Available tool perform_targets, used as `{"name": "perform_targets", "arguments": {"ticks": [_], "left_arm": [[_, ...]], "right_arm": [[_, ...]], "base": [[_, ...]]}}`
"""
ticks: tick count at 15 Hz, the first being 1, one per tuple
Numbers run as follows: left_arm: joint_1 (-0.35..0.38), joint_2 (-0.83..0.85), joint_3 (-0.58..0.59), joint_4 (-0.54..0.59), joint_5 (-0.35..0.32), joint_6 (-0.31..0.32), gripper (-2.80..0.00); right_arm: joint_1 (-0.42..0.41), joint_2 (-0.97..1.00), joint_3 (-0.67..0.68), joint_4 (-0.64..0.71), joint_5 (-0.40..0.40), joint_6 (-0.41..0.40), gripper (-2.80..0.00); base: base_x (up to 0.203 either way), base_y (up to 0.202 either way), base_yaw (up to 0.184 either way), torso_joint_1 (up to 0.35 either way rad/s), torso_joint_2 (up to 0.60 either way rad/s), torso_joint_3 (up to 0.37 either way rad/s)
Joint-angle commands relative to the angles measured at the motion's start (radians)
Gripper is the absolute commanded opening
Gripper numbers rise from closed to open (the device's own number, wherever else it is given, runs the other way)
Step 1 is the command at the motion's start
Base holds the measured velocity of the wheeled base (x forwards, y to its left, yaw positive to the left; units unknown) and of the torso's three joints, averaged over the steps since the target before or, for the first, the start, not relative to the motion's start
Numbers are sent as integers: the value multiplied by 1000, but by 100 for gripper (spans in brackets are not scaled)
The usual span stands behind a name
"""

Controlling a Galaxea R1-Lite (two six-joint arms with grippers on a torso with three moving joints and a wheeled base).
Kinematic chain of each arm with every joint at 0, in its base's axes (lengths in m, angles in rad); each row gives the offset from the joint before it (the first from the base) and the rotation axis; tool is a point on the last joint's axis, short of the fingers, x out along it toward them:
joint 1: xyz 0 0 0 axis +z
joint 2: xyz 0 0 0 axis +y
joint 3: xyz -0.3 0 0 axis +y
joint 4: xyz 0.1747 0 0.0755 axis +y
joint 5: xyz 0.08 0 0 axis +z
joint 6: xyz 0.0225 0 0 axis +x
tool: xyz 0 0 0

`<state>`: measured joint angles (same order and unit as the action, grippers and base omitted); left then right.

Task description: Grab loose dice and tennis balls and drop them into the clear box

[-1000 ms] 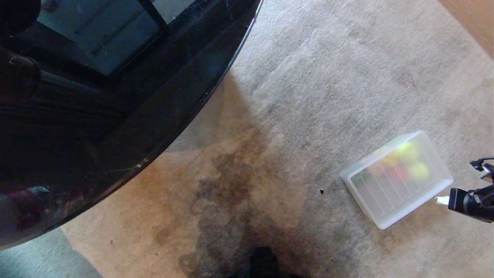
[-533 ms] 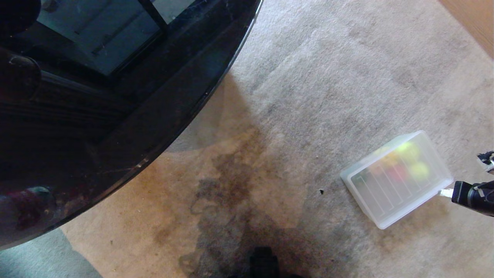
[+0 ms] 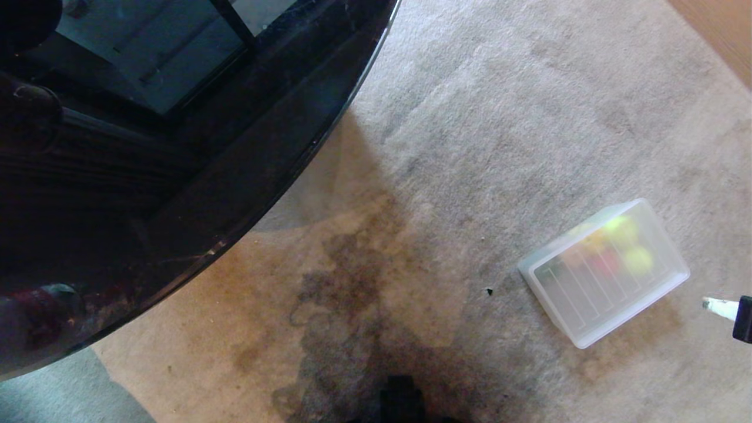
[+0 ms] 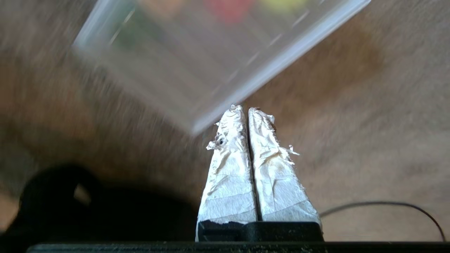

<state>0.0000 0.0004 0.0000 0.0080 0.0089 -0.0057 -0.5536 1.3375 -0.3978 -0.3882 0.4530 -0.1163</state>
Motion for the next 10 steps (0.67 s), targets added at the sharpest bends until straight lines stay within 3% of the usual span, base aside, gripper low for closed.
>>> {"name": "perform_targets", "arguments": {"ticks": [1, 4, 8, 10], "left_arm": [[0, 0, 0, 0, 0, 0, -280], [0, 0, 0, 0, 0, 0, -280], [0, 0, 0, 0, 0, 0, -280], [0, 0, 0, 0, 0, 0, -280]], "right_arm": [[18, -254, 60, 73, 2, -20, -280], [121, -561, 103, 297, -29, -36, -280], [358, -918, 199, 478, -224, 9, -280], [437, -1039, 240, 540, -313, 49, -280]], "base": [[0, 0, 0, 0, 0, 0], [0, 0, 0, 0, 0, 0], [0, 0, 0, 0, 0, 0], [0, 0, 0, 0, 0, 0]]}}
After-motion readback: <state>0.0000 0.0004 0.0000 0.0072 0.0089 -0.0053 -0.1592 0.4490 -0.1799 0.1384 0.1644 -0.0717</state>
